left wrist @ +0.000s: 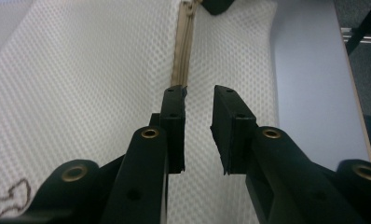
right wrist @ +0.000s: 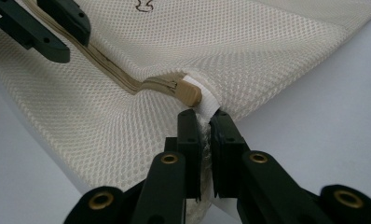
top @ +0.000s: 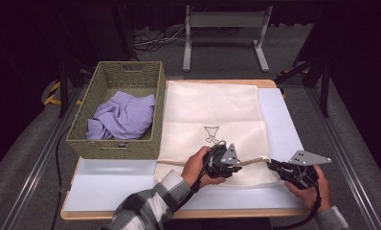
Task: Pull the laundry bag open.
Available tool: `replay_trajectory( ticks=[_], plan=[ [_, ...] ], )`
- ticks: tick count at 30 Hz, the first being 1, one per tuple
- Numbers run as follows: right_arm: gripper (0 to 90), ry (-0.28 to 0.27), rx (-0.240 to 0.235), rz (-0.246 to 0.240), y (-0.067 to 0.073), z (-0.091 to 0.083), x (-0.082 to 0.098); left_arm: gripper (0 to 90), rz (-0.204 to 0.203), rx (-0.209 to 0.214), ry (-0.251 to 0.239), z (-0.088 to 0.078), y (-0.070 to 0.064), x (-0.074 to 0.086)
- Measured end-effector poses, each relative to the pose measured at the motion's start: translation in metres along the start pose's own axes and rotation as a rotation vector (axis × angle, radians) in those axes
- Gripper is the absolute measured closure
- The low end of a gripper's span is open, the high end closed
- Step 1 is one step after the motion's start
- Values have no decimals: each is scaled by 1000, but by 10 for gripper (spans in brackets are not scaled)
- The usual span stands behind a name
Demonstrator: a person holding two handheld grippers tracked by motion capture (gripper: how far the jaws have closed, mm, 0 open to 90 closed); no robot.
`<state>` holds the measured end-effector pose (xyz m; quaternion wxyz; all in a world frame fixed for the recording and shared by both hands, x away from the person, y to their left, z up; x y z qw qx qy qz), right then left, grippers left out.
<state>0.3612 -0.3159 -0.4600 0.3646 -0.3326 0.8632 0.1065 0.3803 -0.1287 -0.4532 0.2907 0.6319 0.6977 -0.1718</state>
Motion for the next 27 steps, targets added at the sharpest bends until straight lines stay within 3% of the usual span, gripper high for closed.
replay_trajectory(
  ticks=[6,13,19,27],
  plan=[
    [840,10,13,-17,2,0,-1,739,33,-5,-22,11,-3,-24],
    [840,15,17,-30,4,-1,-2,747,76,-30,-12,24,-9,-43],
    [840,16,17,-42,5,-2,-3,753,96,-59,4,30,-7,-52],
    [840,26,24,-56,6,-2,-3,736,104,-66,7,34,-6,-59]
  ],
)
Point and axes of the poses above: each handheld gripper's, and its own axes: z roughly forward along the jaws, x roughly out of its underside, y roughly to its left, the point moved 7 cm from there along z, roughly forward along the jaws, and after that the axes turned 10 degrees about y, right-handed, at the moved point
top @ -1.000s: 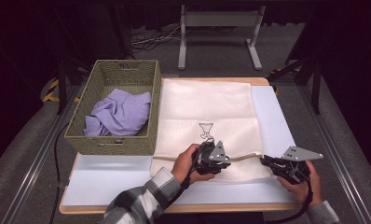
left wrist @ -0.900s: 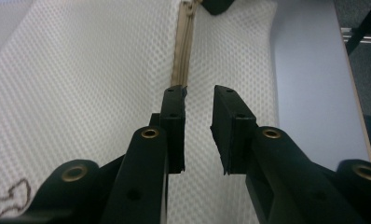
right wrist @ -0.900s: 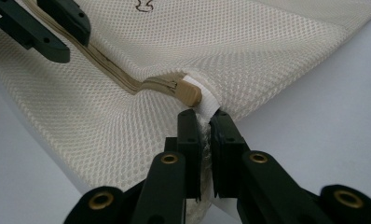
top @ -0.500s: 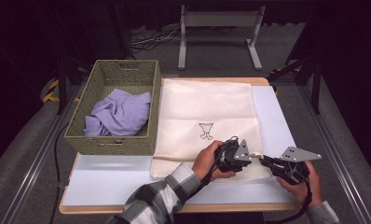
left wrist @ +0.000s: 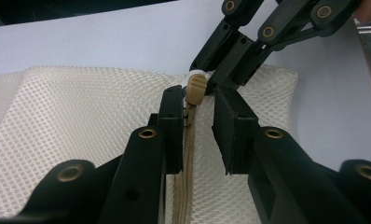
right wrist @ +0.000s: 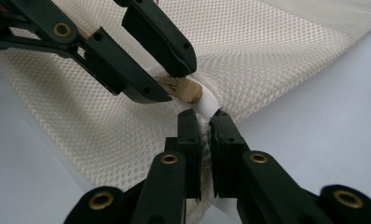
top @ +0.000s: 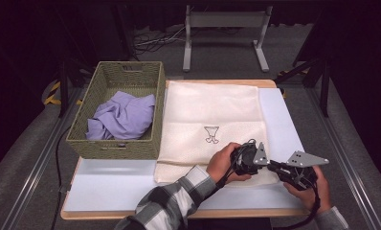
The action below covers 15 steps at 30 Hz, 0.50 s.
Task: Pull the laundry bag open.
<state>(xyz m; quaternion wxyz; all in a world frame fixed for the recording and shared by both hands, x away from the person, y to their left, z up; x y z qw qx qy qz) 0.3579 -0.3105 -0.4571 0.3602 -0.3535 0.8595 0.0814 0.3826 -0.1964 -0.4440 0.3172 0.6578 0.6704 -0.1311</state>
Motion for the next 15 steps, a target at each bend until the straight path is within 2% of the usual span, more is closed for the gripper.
replay_trajectory(
  ticks=[4,6,9,10,11,13,14,15],
  plan=[
    [840,6,8,-8,1,0,0,752,12,-24,26,2,1,-2],
    [841,11,14,-14,1,0,0,807,9,-30,33,2,2,-2],
    [841,11,13,-15,1,0,0,822,1,-14,26,1,3,-1],
    [841,12,11,-13,1,0,0,843,-5,-21,28,0,4,0],
    [841,14,13,-15,1,0,1,883,-9,-11,22,0,5,1],
    [841,11,9,-13,1,0,0,861,-14,-2,13,0,5,0],
    [841,11,10,-14,1,0,0,792,-9,15,12,1,4,-1],
    [841,12,13,-17,1,0,-1,761,0,18,11,1,3,-1]
  ],
)
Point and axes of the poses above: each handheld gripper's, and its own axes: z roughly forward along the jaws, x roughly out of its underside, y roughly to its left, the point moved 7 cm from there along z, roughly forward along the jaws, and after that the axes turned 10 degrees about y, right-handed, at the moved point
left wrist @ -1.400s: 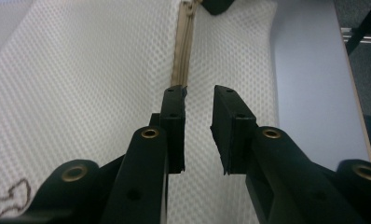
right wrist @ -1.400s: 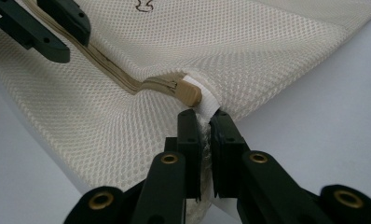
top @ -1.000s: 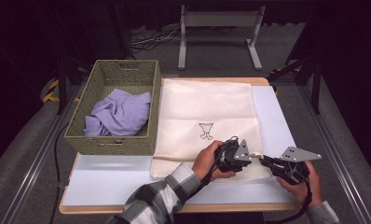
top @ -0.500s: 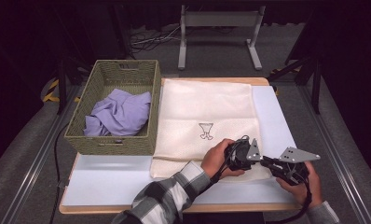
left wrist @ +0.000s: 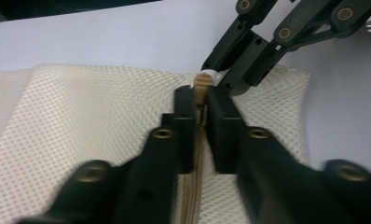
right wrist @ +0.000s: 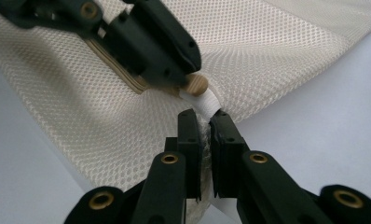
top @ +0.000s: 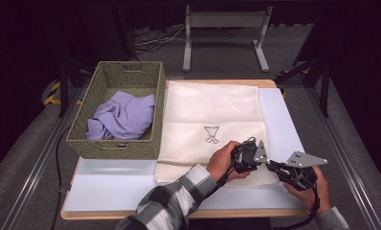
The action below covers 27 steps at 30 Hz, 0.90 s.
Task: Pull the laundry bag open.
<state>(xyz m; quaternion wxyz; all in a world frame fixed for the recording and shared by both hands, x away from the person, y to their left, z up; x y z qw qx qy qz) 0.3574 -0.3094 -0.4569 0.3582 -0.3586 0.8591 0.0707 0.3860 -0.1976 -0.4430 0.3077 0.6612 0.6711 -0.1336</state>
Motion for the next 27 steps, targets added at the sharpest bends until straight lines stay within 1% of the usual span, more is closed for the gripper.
replay_trajectory(
  ticks=[1,2,3,4,7,8,11,12,13,15,17,20,22,23,25,27],
  plan=[
    [841,1,0,-2,0,0,0,752,14,-10,10,0,-1,0],
    [841,2,2,-4,0,0,0,753,17,-14,11,1,-1,-1],
    [841,2,3,-4,0,0,0,748,16,-14,11,1,-1,-2],
    [841,2,3,-2,0,0,0,737,15,-5,8,1,-1,-3],
    [841,1,4,-6,0,0,0,707,20,-5,13,2,-2,-5],
    [841,1,5,-7,0,0,0,706,23,-6,10,2,-2,-6],
    [842,4,9,-12,1,0,1,746,31,-20,24,4,-1,-7],
    [842,7,11,-17,1,0,1,791,27,-26,27,3,0,-7],
    [842,8,12,-21,1,0,1,808,18,-12,25,3,1,-7],
    [842,8,13,-23,1,0,1,810,16,-9,27,2,2,-6],
    [843,7,12,-23,1,0,0,812,12,-6,19,0,3,-5],
    [843,3,5,-18,1,0,0,816,-7,11,0,-2,4,-2],
    [843,5,5,-21,2,0,0,814,-8,13,-4,-4,4,1],
    [843,6,6,-21,1,0,1,813,-10,7,-6,-5,4,3],
    [843,6,4,-20,1,0,1,811,-19,13,-9,-7,4,8],
    [843,8,3,-16,0,0,2,810,-22,12,-2,-8,5,14]
  ],
)
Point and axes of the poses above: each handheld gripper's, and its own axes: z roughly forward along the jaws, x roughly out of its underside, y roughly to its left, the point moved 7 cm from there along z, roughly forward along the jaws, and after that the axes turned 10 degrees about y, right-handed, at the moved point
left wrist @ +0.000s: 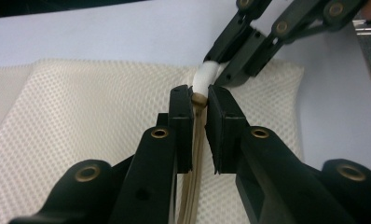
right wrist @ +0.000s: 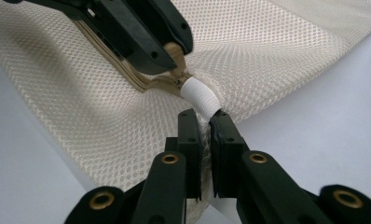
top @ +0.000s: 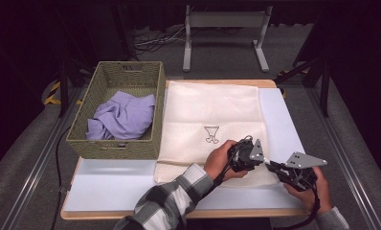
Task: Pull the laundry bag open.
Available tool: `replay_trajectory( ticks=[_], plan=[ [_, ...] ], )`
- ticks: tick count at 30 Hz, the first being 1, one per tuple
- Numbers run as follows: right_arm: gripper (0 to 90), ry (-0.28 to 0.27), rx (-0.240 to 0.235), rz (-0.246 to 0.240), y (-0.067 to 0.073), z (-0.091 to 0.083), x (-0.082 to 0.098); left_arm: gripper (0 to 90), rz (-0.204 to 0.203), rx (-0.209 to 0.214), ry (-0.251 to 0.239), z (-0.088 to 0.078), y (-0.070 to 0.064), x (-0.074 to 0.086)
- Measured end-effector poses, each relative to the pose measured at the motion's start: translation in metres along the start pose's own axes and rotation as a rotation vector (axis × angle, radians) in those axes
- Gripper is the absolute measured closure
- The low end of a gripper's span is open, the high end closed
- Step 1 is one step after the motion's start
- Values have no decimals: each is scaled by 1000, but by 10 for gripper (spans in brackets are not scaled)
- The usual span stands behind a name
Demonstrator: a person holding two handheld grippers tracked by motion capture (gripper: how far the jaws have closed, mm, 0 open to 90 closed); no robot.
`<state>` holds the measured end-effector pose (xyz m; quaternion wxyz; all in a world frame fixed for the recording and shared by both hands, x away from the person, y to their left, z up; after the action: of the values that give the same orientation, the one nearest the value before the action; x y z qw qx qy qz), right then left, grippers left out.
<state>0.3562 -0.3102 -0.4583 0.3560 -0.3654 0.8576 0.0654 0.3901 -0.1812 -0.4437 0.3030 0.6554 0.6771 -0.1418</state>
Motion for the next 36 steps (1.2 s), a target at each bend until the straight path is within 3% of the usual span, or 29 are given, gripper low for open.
replay_trajectory(
  ticks=[6,13,19,27,36],
  plan=[
    [843,-5,-5,1,0,0,-1,808,-17,20,17,5,-1,16],
    [843,-7,-8,2,0,-1,-1,762,-19,8,36,11,1,17],
    [843,-12,-12,1,0,-1,-1,728,24,-25,62,15,-1,10],
    [844,-9,-12,-4,1,-1,-1,813,51,-50,101,20,-2,7],
    [851,3,-16,-4,1,0,0,818,-1,20,76,17,-1,10]
  ],
)
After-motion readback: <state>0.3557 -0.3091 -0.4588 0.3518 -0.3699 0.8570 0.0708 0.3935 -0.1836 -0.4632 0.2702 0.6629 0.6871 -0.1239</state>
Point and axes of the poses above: each handheld gripper's, and its own axes: z roughly forward along the jaws, x roughly out of its underside, y roughly to its left, the point moved 7 cm from there along z, roughly forward along the jaws, and after that the axes turned 10 degrees about y, right-handed, at the moved point
